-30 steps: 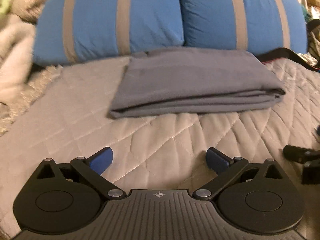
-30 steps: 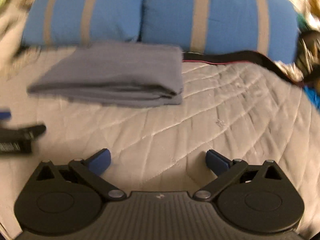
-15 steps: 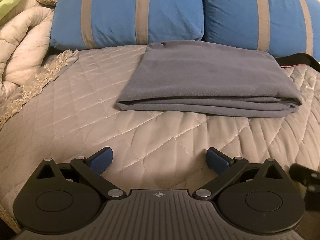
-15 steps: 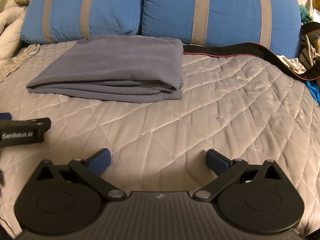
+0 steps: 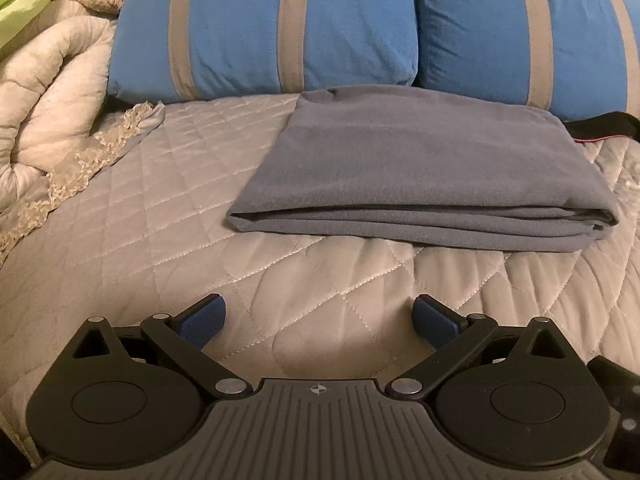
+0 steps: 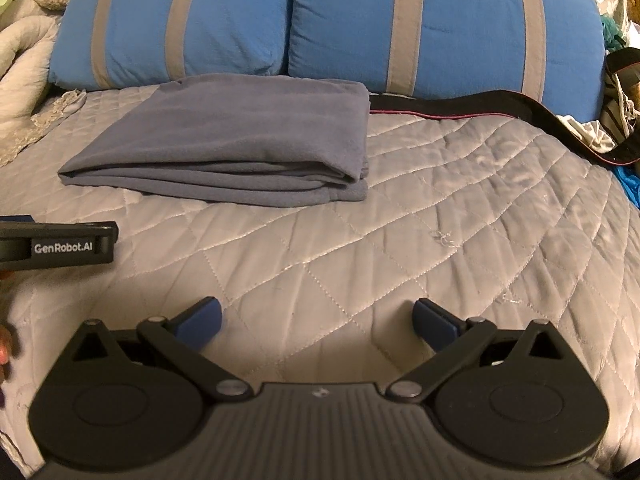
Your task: Fold clothes
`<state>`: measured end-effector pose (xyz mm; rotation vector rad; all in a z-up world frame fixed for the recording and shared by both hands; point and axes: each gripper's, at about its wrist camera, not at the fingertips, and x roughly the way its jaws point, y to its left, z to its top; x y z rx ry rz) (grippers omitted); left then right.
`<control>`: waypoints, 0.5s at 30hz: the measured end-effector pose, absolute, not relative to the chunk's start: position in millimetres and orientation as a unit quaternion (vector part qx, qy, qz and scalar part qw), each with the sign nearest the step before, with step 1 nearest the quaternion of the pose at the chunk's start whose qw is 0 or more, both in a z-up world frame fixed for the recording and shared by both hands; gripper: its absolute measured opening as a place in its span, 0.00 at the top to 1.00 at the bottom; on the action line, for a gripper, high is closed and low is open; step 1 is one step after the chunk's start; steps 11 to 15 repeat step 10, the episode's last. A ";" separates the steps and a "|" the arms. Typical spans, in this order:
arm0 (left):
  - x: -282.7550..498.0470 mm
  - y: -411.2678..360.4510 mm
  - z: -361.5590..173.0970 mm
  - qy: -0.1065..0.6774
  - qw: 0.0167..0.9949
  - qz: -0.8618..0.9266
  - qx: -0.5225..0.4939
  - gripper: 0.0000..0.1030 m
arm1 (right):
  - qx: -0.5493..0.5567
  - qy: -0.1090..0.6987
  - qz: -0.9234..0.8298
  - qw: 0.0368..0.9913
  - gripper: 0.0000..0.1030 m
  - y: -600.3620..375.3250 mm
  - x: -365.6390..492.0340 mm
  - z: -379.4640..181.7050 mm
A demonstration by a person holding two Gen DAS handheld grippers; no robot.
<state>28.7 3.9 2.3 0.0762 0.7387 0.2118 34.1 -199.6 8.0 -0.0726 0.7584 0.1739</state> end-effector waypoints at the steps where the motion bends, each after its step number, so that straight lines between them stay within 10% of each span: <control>1: 26.4 5.4 2.1 0.358 0.928 0.099 0.036 0.01 | -0.035 0.370 0.084 0.925 0.01 -199.5 34.2 8.1; 15: 5.8 19.0 0.7 0.335 0.940 0.057 0.030 0.01 | -0.040 0.368 0.075 0.926 0.00 -195.8 32.1 8.4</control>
